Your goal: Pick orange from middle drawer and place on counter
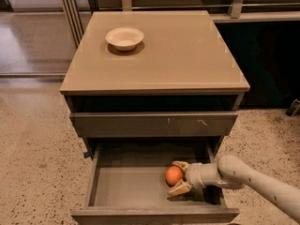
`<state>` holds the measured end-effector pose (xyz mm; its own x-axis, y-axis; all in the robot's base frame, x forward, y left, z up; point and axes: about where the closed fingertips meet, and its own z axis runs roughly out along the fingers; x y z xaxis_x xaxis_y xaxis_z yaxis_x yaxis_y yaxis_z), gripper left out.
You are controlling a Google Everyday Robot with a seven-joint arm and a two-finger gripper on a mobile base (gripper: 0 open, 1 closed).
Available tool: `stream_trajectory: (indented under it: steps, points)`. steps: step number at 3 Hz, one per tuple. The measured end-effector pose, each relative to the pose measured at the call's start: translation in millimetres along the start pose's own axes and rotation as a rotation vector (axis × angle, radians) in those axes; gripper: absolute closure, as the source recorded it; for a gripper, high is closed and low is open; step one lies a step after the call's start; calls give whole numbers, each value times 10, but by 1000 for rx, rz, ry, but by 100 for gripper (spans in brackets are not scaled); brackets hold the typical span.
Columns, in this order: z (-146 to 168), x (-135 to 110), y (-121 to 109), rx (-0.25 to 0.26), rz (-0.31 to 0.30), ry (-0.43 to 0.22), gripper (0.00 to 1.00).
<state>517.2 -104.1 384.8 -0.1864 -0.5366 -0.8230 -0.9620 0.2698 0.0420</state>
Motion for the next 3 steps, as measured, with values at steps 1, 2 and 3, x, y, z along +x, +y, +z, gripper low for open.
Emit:
stream_trajectory:
  steps: [1, 2, 3]
  points:
    - [0, 0, 0, 0, 0, 0, 49]
    - [0, 0, 0, 0, 0, 0, 72]
    - [1, 0, 0, 0, 0, 0, 94]
